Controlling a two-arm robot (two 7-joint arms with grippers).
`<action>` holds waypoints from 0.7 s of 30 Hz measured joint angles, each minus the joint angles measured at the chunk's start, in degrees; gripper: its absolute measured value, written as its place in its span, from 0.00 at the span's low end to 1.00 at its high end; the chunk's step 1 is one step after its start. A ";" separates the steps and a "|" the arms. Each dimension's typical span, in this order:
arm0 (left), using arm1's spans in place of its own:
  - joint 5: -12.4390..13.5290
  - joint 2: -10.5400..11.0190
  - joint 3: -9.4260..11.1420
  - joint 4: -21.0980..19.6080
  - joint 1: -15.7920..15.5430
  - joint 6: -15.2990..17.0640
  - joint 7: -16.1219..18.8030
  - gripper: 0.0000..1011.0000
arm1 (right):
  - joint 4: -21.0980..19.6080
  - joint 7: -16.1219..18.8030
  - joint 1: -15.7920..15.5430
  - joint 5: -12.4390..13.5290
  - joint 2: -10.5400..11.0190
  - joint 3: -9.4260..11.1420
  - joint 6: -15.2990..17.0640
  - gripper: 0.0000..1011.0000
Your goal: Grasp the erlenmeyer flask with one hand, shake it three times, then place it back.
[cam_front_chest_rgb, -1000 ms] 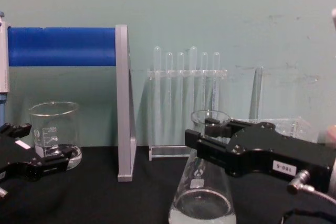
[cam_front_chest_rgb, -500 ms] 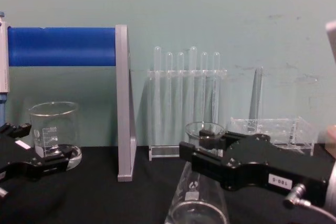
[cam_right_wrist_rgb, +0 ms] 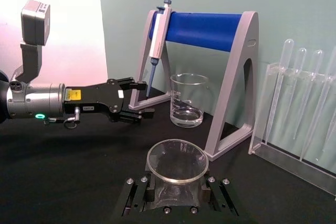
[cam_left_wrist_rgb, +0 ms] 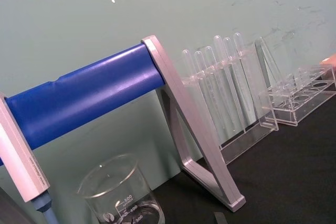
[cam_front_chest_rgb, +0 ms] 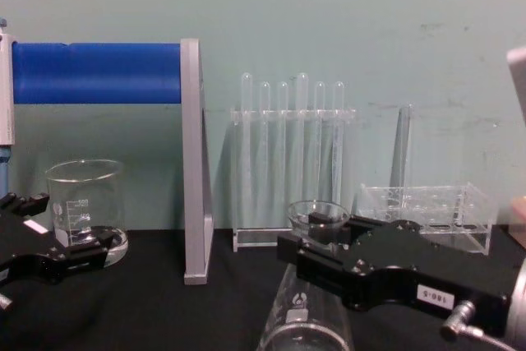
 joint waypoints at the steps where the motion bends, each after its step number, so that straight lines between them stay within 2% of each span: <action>1: 0.00 0.00 0.00 0.00 0.00 0.00 0.00 0.99 | 0.05 0.00 -0.01 -0.02 -0.02 -0.03 -0.01 0.44; 21: 0.00 0.00 0.00 0.00 0.00 0.00 0.00 0.99 | 1.21 0.22 0.23 -0.52 -0.37 -0.69 0.36 0.44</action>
